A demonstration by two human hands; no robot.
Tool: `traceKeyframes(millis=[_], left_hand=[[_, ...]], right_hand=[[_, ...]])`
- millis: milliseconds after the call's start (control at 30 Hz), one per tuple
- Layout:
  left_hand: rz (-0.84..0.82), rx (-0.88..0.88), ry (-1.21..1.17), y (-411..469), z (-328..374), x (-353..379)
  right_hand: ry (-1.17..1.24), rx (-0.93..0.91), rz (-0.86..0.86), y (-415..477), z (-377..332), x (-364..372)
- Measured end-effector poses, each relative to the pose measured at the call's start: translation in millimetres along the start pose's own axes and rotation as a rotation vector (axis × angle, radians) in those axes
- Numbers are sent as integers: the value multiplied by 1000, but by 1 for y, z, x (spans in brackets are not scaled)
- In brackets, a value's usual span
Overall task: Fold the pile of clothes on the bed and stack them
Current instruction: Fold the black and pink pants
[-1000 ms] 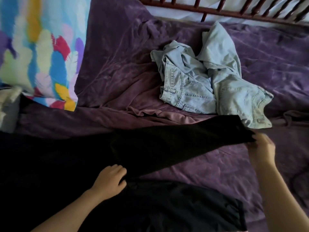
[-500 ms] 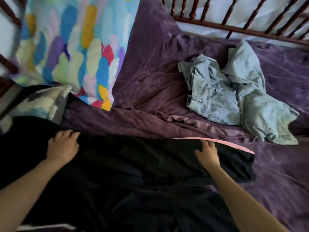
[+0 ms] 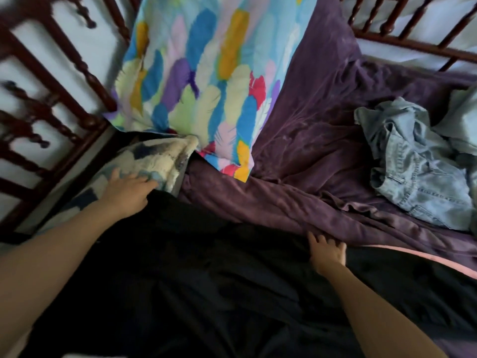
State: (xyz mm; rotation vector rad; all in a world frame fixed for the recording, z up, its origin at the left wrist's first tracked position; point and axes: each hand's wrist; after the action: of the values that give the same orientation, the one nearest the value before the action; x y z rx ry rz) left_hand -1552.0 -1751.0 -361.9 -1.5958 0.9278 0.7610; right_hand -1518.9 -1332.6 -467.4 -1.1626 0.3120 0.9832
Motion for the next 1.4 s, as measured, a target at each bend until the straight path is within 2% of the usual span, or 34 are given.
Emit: traceKeyframes(millis=[67,167,267,333,467,600,700,800,900,933,1033,1100,1167,1233,1300,1400], left_hand=[[158,50,-78,-1,-16,-8],[510,135,-445,-3,-44,-18],[535,163,-505,-17,-50,-18],[584,178,-523,-29,-48,-12],[671,150,-648,-66,-48,0],[587,176,-777,-111,-46,26],[681,385,-686,-141,-46,46],[743,521,-544,-175,-46,59],[766,584,-449,-203,-53,80],[782,592,-410,-211,-56,87],[852,544,-289,-228,-61,114],[830,386,-268,-239,-60,129],[709,190,-317,-248,-50,130],[615,84,-367,-252,-27,125],[548,148,-369,-257,13,126],[361,393,-270,-261,87,140]], right_hand=[[-66,36,16,-3,13,3],[-90,129,107,-13,39,-1],[-88,201,136,-32,63,2],[-86,181,133,-48,72,8],[-53,-68,243,-90,76,37],[-57,-63,336,-135,64,83],[3,-44,281,-165,50,103],[80,63,278,-184,41,118],[6,156,228,-209,33,113],[-28,174,270,-215,30,114],[9,164,193,-227,22,123],[32,166,107,-233,15,128],[3,158,59,-236,8,135],[-1,147,12,-238,3,141],[10,138,-10,-241,2,143],[46,112,5,-240,5,144]])
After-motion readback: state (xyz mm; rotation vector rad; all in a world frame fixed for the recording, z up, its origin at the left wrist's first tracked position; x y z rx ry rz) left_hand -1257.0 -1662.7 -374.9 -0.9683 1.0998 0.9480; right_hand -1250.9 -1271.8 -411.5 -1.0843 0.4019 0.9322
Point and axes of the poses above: each hand's wrist, its own y-axis towards the middle knuckle, its own x-axis out of the palm, z = x × y, and after that the axes turned 14 degrees about -y, right-handed
